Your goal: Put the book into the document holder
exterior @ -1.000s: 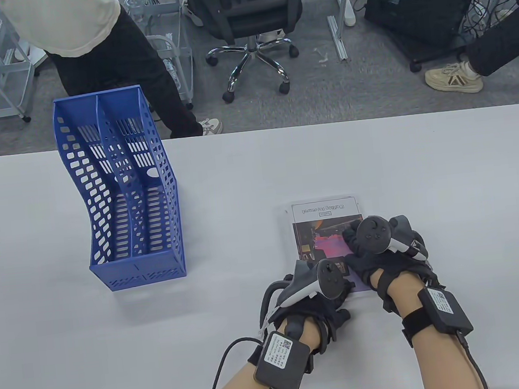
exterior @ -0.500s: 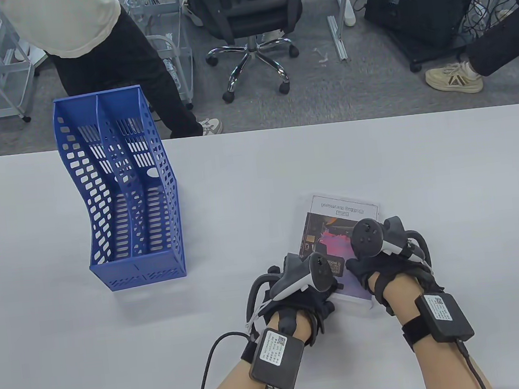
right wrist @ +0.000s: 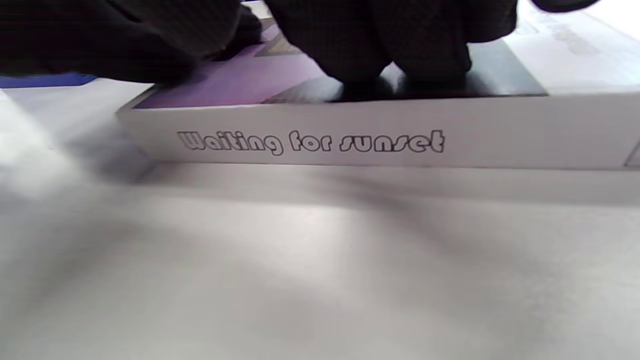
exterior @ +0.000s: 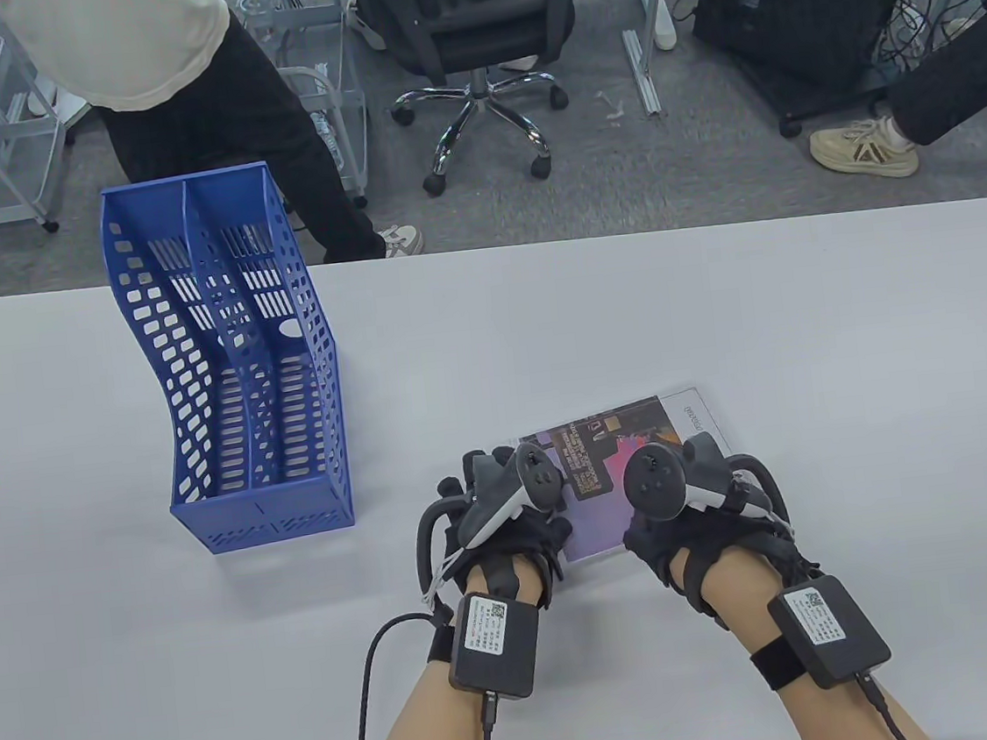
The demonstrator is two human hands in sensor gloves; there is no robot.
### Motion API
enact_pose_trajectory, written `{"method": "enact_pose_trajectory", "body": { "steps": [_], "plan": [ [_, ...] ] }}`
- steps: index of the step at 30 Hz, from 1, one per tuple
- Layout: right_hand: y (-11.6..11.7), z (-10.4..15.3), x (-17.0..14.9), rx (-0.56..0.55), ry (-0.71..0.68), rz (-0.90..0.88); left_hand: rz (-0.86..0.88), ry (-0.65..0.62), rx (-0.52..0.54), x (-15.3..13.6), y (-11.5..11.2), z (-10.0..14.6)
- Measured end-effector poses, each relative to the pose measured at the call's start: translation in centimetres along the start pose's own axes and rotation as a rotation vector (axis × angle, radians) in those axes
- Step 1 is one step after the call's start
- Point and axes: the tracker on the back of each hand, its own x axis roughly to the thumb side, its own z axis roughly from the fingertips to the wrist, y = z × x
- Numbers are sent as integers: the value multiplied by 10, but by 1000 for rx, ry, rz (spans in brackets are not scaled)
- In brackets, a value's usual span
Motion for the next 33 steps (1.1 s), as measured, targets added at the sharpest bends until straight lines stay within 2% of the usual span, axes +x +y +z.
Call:
{"method": "enact_pose_trajectory", "body": {
  "steps": [5,9,15,17,20,22,27,33],
  "plan": [
    [1,2,8,5,5,38,-41,-2,34,4,1,-2],
    [-6,4,3,-43,-5,31,-47,-34,43,9,4,5],
    [-23,8,-34,-333,23,-53,-1,-150,108,28,27,42],
    [-21,5,-54,-375,62,-78,2,-179,26,37,27,52],
    [-10,-2,-85,-350,124,-158,26,-223,-164,47,15,59],
    [-1,-5,-102,-295,177,-236,54,-258,-229,52,5,58],
    [6,-7,-115,-224,202,-259,7,-287,-306,56,-10,52],
    [8,-10,-106,-151,190,-238,1,-255,-303,51,-13,48]
  ]
}}
